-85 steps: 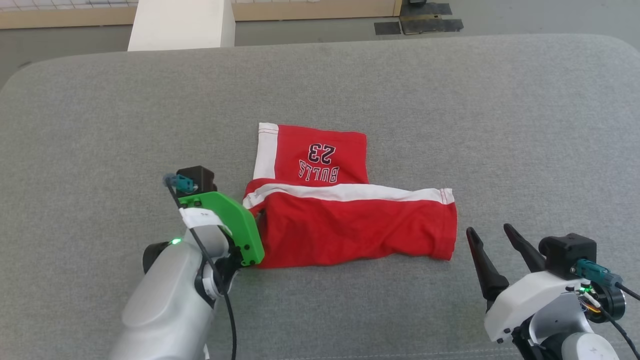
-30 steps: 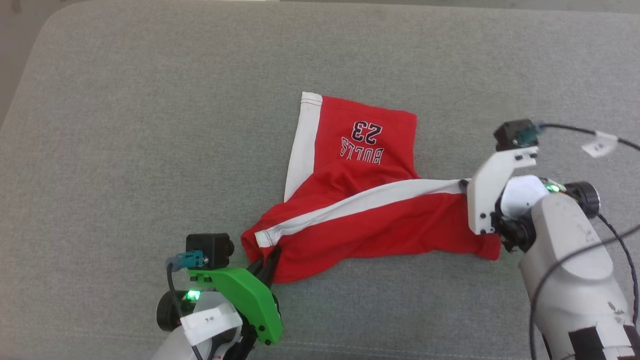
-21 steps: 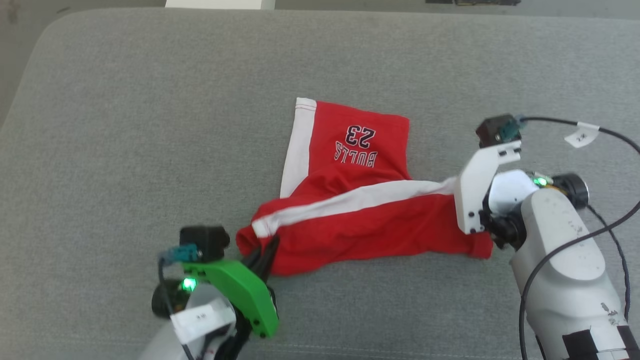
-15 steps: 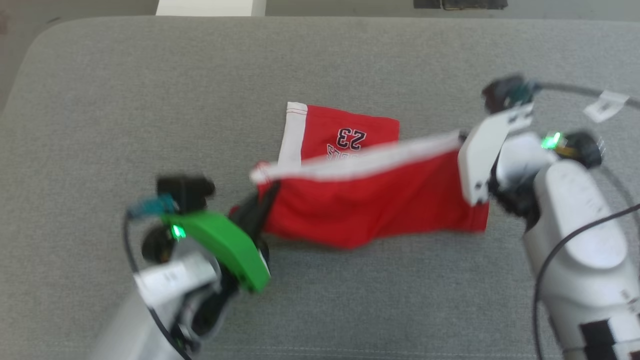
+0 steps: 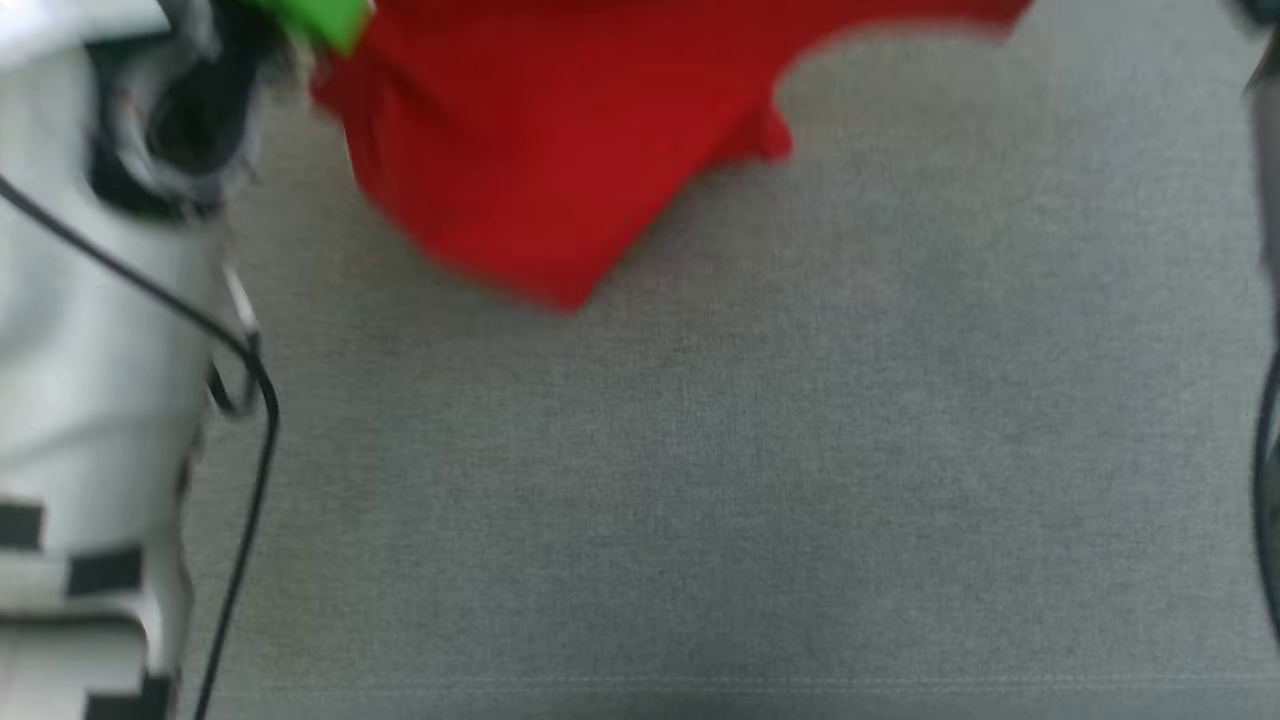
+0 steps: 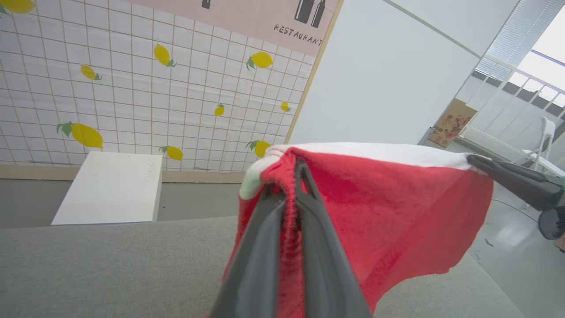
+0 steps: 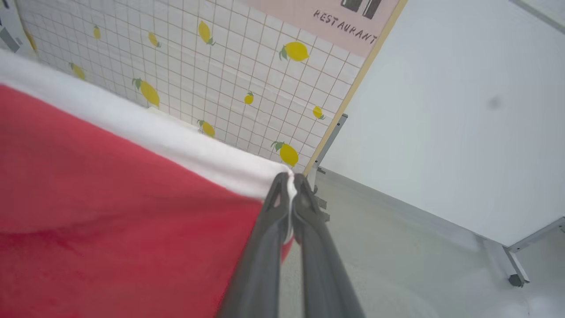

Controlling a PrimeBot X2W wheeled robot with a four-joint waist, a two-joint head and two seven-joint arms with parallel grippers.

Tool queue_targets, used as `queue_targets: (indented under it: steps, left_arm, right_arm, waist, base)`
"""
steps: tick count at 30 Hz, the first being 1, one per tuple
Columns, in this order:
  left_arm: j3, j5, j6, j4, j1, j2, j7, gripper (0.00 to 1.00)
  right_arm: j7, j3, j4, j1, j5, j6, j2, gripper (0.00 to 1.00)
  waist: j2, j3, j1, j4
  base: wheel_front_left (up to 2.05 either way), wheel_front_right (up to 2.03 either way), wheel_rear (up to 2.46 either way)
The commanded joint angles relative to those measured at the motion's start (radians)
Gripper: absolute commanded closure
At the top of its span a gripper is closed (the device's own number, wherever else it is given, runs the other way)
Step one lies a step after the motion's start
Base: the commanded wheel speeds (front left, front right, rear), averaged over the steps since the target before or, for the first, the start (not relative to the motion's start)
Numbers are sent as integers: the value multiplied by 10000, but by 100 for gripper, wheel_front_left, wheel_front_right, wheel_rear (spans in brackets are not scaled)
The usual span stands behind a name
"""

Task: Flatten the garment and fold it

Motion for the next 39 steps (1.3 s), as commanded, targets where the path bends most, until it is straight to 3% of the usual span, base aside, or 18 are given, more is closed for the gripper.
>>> queue_targets:
  steps: [1,8,9,16,22,27,30,34,39]
  left_arm:
    - [114,292,67,361,-714,-8,-338,100]
    - [849,652,198,1899,-3115,-419,-2171,100]
    - [1065,766,62,2502,-3575,-504,-3094,100]
    - [1124,648,-662,3396,-3133,-559,-4108,100]
    - [504,513,-1253,3333,-574,-437,-3914,100]
    - [25,228,-1355,2400,2643,-327,-3618,100]
    - [-279,44,-1246,1702,4583,-211,-3208,100]
    - [-526,-458,-837,694,7040,-77,-2463,100]
    - [-798,-723,-251,-399,9187,247,-1718,100]
  right_arm:
    - [-398,-113,156,-587,-228,-15,34,100]
    - [-2203,-1094,785,-2551,-1336,-15,392,100]
    - [-2857,-1486,1026,-2872,-1709,-15,546,100]
    - [-3677,-1698,1526,-2273,-1686,-15,783,100]
    - [-3492,-398,1656,70,-404,-15,541,100]
    - [-2447,987,486,3026,1311,-15,-220,100]
    - [-1579,1493,-622,4868,2142,-15,-766,100]
    - [-425,1296,-2220,7557,2865,-15,-1268,100]
    - [652,578,-3821,10193,3087,-15,-1192,100]
  waist:
    - [-1,924,-2,-310]
    - [-1,1621,-2,-537]
    - [-1,1668,-2,-571]
    - [-1,1421,-2,-560]
    - [-1,516,-2,-424]
    - [-1,-576,-2,-274]
    - [-1,-1115,-2,-256]
    - [-1,-1691,-2,-190]
    - [-1,-2104,-2,-121]
  base:
    - [0,0,0]
    - [0,0,0]
    - [0,0,0]
    - [0,0,0]
    - [0,0,0]
    - [0,0,0]
    - [0,0,0]
    - [0,0,0]
    - [0,0,0]
